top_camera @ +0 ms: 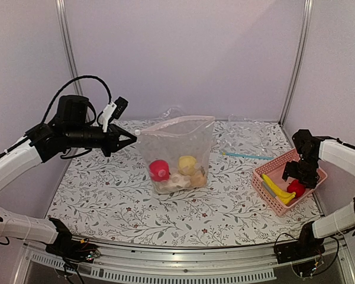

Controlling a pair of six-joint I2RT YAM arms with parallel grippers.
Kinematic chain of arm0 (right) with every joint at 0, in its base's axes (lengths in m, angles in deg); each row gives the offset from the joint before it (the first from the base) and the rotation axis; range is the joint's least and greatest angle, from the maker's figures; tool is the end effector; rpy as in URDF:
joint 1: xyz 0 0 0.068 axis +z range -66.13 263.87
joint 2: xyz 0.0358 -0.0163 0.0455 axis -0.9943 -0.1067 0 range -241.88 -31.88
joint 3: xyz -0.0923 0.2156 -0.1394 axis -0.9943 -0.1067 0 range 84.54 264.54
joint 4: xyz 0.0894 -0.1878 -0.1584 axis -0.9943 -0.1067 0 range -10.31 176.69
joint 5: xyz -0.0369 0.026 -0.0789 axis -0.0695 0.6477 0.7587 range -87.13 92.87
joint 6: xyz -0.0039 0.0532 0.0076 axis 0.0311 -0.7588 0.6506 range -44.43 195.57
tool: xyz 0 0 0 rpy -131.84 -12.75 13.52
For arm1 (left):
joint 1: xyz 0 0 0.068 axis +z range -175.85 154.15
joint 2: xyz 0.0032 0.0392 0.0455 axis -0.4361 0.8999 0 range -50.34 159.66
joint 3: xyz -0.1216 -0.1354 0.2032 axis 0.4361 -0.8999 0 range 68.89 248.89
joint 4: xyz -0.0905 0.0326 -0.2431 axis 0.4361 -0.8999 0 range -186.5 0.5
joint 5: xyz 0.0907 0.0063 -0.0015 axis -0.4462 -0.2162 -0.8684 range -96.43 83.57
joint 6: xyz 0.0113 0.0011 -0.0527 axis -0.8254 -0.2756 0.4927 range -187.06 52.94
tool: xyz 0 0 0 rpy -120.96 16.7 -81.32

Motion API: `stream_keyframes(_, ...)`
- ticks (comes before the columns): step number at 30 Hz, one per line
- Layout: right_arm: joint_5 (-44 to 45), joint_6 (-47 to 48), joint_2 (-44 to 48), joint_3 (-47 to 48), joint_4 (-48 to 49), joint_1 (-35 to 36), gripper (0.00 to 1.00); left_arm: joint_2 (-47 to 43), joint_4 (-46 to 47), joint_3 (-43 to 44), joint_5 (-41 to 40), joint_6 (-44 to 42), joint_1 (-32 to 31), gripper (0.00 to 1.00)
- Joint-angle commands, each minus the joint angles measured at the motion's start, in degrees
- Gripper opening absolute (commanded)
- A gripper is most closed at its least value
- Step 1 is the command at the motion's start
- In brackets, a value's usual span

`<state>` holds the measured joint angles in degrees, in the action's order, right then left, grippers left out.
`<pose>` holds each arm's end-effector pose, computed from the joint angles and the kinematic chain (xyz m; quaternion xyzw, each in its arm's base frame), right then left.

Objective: Place the food in the zip-top bag and seal the zipper
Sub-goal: Pick up the fake fruit from the bin.

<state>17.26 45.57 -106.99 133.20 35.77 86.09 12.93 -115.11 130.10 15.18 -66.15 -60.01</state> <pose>0.2221 -0.0002 0.2074 0.2501 0.9540 -0.0893 0.1393 0.1938 -0.1473 0.3507 0.3334 0.7776 -0.3061 0.4364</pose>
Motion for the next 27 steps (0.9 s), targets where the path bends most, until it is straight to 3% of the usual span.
stream_keyframes(1,1.42,0.44,-1.85,-0.86,1.16,-0.43,0.92,-1.12,1.09,-0.65,-0.18,0.33,0.67,0.0)
stream_keyframes(10,-0.05,-0.18,-6.02,-1.73,4.52,-0.35,0.88,-1.04,1.0,-0.57,-0.49,0.15,0.67,0.0)
stream_keyframes(17,0.99,-0.24,-7.55,-1.14,4.96,-0.42,0.75,-1.13,1.0,-0.57,-0.51,0.14,0.67,0.0)
stream_keyframes(27,-2.22,1.68,0.13,1.54,0.13,-0.36,0.65,-0.97,1.17,-0.65,0.4,0.39,0.67,0.0)
